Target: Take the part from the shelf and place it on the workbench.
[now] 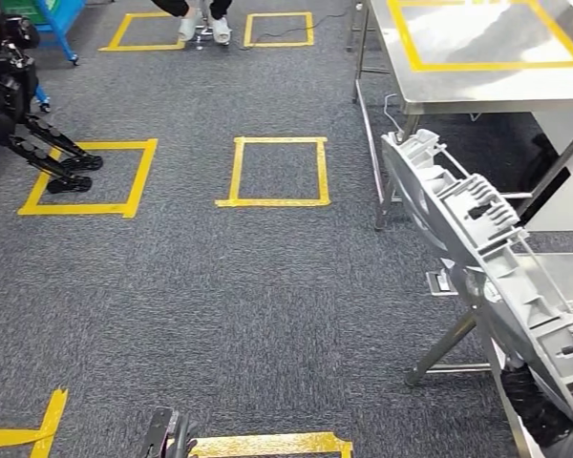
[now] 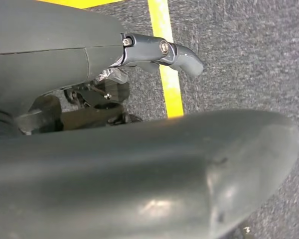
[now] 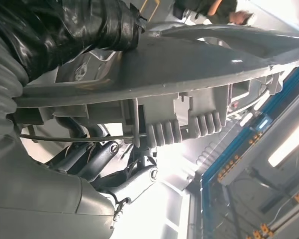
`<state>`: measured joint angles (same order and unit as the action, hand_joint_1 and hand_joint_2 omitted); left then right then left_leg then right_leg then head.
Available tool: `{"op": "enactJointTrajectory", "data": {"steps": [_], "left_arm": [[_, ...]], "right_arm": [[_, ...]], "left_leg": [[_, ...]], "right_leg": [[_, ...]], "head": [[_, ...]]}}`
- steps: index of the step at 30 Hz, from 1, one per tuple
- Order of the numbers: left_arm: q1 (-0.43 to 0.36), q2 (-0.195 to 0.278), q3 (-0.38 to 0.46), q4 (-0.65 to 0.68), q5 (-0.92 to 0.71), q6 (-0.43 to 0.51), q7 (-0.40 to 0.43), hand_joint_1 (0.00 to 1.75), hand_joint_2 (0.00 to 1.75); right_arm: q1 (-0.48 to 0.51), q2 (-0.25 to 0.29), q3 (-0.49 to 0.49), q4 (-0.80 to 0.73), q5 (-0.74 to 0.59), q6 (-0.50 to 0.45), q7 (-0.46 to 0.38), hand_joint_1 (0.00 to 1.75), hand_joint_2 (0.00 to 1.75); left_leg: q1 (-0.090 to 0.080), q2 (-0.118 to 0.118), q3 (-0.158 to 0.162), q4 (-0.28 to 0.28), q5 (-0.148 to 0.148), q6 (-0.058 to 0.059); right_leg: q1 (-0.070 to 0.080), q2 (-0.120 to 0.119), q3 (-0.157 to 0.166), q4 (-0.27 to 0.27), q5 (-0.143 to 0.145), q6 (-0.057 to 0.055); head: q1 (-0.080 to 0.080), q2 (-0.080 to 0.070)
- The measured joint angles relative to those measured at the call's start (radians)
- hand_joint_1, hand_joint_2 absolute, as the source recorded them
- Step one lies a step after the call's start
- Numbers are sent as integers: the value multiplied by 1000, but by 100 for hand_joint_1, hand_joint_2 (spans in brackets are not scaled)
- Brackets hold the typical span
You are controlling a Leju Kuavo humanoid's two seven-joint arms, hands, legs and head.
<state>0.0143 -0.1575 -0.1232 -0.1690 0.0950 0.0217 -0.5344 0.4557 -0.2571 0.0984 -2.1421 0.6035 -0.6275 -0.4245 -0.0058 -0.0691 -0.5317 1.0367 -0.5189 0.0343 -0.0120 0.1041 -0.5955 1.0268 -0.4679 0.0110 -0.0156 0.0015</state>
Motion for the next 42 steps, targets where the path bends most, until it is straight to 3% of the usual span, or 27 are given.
{"op": "enactJointTrajectory", "data": {"steps": [1, 3, 4, 5, 7, 9, 10, 11, 13, 15, 16, 18, 19, 21, 23, 25, 26, 27, 29, 31, 32, 34, 36, 38, 40, 41, 42], "left_arm": [[0, 1, 0, 0, 0, 0, 0, 0, 0], [-2, 1, 0, 0, 0, 0, 0, 0, 0], [-2, 1, 0, 0, 0, 0, 0, 0, 0], [-3, 1, 0, 0, 0, 0, 0, 0, 0], [-2, 0, 0, 0, 0, 0, -1, 0, 0], [1, 1, 0, 0, 0, 0, -1, 0, 0], [1, 1, 0, 0, 0, 0, -1, 0, 0], [1, 1, 0, 0, 0, 0, -1, 0, 0], [-1, 1, 0, 0, 0, 0, -1, 0, 0], [-3, 1, 0, 0, 0, 0, -1, 0, 0], [-3, 1, 0, 0, 0, 0, -1, 0, 0], [-4, 2, 0, 0, 0, 0, -1, 0, 0], [-4, 2, 0, 0, 0, 0, -1, 0, 0], [-6, 2, 0, 0, 0, 0, -2, 0, 0], [-4, 2, 0, 0, 0, 0, -2, 0, 0], [0, 3, 0, 0, 0, 0, -2, 0, 0], [1, 4, 0, 0, 0, 0, -2, 0, 0], [1, 4, 0, 0, 0, 0, -2, 0, 0], [0, 5, 0, 0, 0, 0, -2, 0, 0], [0, 7, 0, 0, 0, 0, -2, 0, 0], [0, 8, 0, 0, 0, 0, -2, 0, 0], [-2, 9, 0, 0, 1, 0, -2, 0, 0], [-4, 10, 1, 0, 2, 0, -3, 0, 0], [-2, 11, 1, 0, 2, 0, -4, 0, 0], [1, 12, 1, 0, 2, 0, -4, 0, 0], [2, 13, 1, 0, 3, 0, -5, 0, 0], [2, 13, 1, 0, 3, 0, -6, 0, 0]], "right_arm": [[0, 0, 0, 0, -1, 0, -1, 175, 175], [3, 0, 0, 0, -2, 0, -2, 175, 175], [5, 0, 0, 0, -3, 0, -3, 175, 175], [5, 0, -1, -1, -4, 0, -5, 175, 175], [2, 0, -1, -1, -6, 1, -7, 175, 175], [-1, -1, -1, 0, -6, 1, -9, 175, 175], [0, -1, -1, 0, -7, 1, -9, 175, 175], [1, -1, -1, 0, -7, 1, -9, 175, 175], [0, -1, -1, 0, -8, 2, -10, 175, 175], [-1, -1, -2, -1, -9, 2, -12, 175, 175], [-1, -1, -2, -1, -9, 2, -12, 175, 175], [1, -1, -2, -2, -10, 3, -13, 175, 175], [2, -1, -2, -3, -10, 3, -13, 175, 175], [1, -1, -3, -5, -10, 3, -14, 175, 175], [-1, -1, -3, -6, -10, 3, -14, 175, 175], [-1, -1, -3, -6, -10, 5, -14, 175, 175], [-1, -1, -3, -6, -10, 5, -14, 175, 175], [-1, -1, -3, -6, -10, 6, -14, 175, 175], [-2, -1, -3, -6, -11, 8, -14, 175, 175], [-4, -1, -3, -6, -12, 10, -14, 175, 175], [-5, -1, -3, -6, -13, 12, -14, 175, 175], [-5, -1, -2, -6, -15, 15, -15, 175, 175], [-8, -1, -2, -6, -16, 17, -16, 175, 175], [-15, -1, -1, -6, -17, 18, -16, 175, 175], [-17, -1, 0, -6, -17, 18, -17, 175, 175], [-15, -1, 0, -6, -17, 18, -16, 175, 175], [-14, -1, 0, -6, -16, 18, -16, 175, 175]], "left_leg": [[-1, -11, 7, -19, 1, 2], [0, 4, 10, -36, 3, 4], [1, 17, 13, -45, 8, 6], [3, 30, 16, -54, 14, 10], [1, 59, 19, -63, 19, 14], [-1, 88, 19, -63, 18, 16], [-2, 102, 19, -63, 16, 15], [-2, 115, 19, -62, 14, 14], [-2, 138, 21, -56, 7, 8], [-6, 154, 22, -48, -1, -2], [-8, 161, 22, -45, -4, -7], [-8, 176, 25, -44, -7, -15], [-6, 170, 24, -39, -14, -20], [-1, 130, 1, 21, -54, -29], [3, 89, -59, 154, -116, -34], [3, 81, -109, 249, -137, -32], [3, 78, -112, 244, -118, -29], [3, 71, -98, 202, -83, -25], [3, 28, -47, 70, -7, -14], [4, -10, -13, -14, 19, -8], [3, -12, -9, -26, 16, -7], [4, 10, -5, -40, 21, -3], [7, 36, -1, -57, 30, 6], [5, 65, 0, -63, 33, 12], [4, 95, 0, -62, 32, 12], [5, 108, 0, -61, 30, 11], [6, 121, 0, -59, 28, 8]], "right_leg": [[-2, 11, -5, -1, 3, 6], [-7, 30, -16, -4, 10, 19], [-6, 20, -23, 2, 6, 23], [-4, -3, -37, 24, -9, 26], [0, -66, -88, 127, -67, 31], [-2, -94, -141, 246, -115, 38], [-4, -99, -149, 267, -116, 41], [-5, -103, -135, 246, -98, 44], [-6, -130, -59, 112, -41, 46], [-2, -156, 4, 7, -15, 37], [1, -160, 13, -9, -17, 30], [4, -141, 13, -9, -14, 16], [3, -132, 13, -11, -12, 11], [-1, -114, 14, -15, -8, 0], [-1, -93, 14, -15, -7, -7], [1, -67, 14, -15, -6, -8], [2, -54, 15, -15, -6, -9], [2, -40, 16, -14, -6, -9], [3, -15, 16, -13, -5, -7], [0, 9, 9, -11, -2, 2], [-2, 21, 4, -11, 1, 8], [-5, 28, -10, -11, 5, 20], [-2, -22, -36, 32, -25, 26], [-1, -81, -86, 147, -88, 32], [-6, -96, -127, 245, -123, 39], [-9, -99, -123, 246, -114, 43], [-12, -105, -99, 206, -90, 47]], "head": [[-1, 0], [-3, 0], [-2, 0], [-1, 0], [2, 0], [3, 0], [3, 0], [3, 0], [3, 0], [2, 0], [1, 0], [0, 0], [0, 0], [-4, 0], [-6, 0], [-6, 0], [-6, 0], [-6, 0], [-6, 0], [-6, 0], [-6, 0], [-6, 0], [1, 0], [7, 0], [8, 0], [8, 0], [8, 0]]}}
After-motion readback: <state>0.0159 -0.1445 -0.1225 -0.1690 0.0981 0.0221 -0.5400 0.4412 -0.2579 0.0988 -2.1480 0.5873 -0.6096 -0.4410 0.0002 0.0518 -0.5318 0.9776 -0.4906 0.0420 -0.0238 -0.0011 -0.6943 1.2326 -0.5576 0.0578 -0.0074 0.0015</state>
